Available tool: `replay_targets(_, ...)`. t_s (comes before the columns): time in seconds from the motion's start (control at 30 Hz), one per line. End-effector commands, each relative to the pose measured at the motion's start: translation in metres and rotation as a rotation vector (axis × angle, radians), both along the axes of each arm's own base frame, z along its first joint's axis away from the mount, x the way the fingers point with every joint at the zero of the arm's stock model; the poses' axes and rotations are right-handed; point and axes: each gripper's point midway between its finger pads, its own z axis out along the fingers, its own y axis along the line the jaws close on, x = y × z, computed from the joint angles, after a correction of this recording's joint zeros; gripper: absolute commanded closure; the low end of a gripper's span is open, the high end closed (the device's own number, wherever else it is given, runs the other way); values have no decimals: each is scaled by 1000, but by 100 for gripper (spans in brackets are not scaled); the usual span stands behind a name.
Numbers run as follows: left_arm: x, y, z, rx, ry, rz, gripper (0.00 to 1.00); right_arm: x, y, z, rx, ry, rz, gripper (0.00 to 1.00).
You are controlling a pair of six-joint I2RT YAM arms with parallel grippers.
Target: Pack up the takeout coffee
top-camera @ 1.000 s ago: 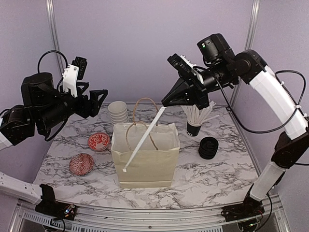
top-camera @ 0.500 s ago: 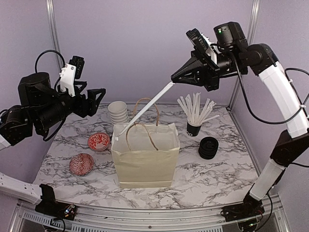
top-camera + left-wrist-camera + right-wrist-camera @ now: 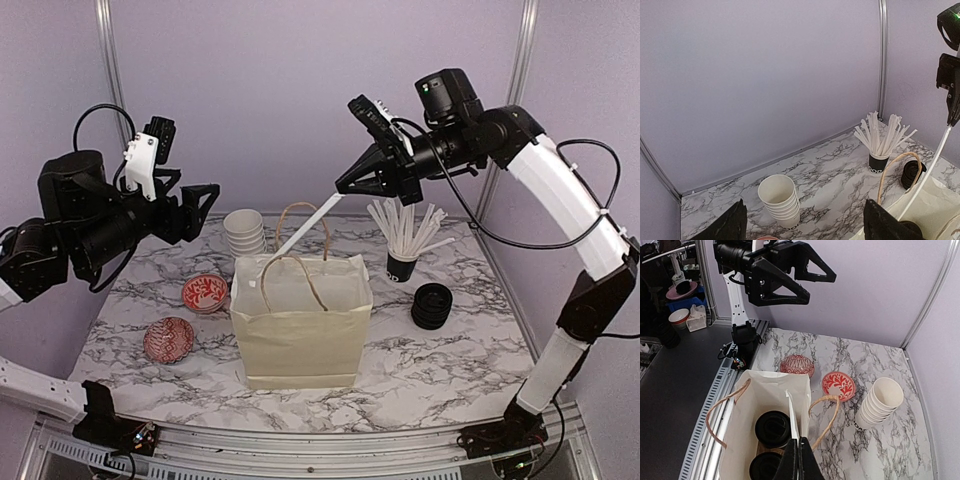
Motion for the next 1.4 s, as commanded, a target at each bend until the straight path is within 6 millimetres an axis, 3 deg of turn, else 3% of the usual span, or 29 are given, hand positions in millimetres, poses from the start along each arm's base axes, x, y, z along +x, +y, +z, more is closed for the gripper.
replay_targets(0.0, 0, 2, -6, -3, 9, 4, 19, 1, 9, -7, 9, 27, 6, 100)
replay_targets(0.2, 0, 3, -11, 1, 14, 7, 19, -16, 27, -47, -30, 149, 92, 100)
replay_targets(0.3, 1, 3, -11, 1, 14, 10, 19, -23, 30, -66, -75, 191, 118, 72)
replay_targets(0.37, 1, 3, -12, 0, 17, 12, 18, -24, 24, -66, -81, 187, 115, 57)
replay_targets(0.57, 5, 9, -23, -34, 32, 62, 1, -1, -38, -9, 45, 55, 2, 25)
replay_targets(0.63, 9, 15, -28, -28, 32, 112, 1, 17, -59, -7, 51, 24, -81, 3)
replay_targets(0.67, 11, 18, -30, -20, 25, 135, 1, 27, -69, -11, 39, 16, -131, 1)
replay_targets(0.8, 13, 16, -40, 41, -2, 133, 1, 69, -106, -48, -34, 23, -341, 1)
replay_targets(0.9, 19, 18, -46, 58, -14, 174, 1, 111, -147, -75, -72, 67, -559, 2)
replay_targets(0.97, 27, 18, -51, 77, -11, 210, 1, 135, -176, -94, -126, 49, -707, 15)
replay_targets(1.07, 37, 17, -57, 113, -4, 248, 1, 153, -203, -116, -203, 2, -839, 30)
replay_targets(1.17, 40, 13, -68, 137, 12, 222, 4, 155, -207, -126, -216, 5, -861, 42)
replay_targets(1.27, 43, 19, -74, 107, 16, 199, 11, 156, -200, -124, -201, 10, -822, 44)
replay_targets(1.37, 41, 25, -82, 76, 17, 181, 13, 170, -194, -125, -198, 25, -809, 46)
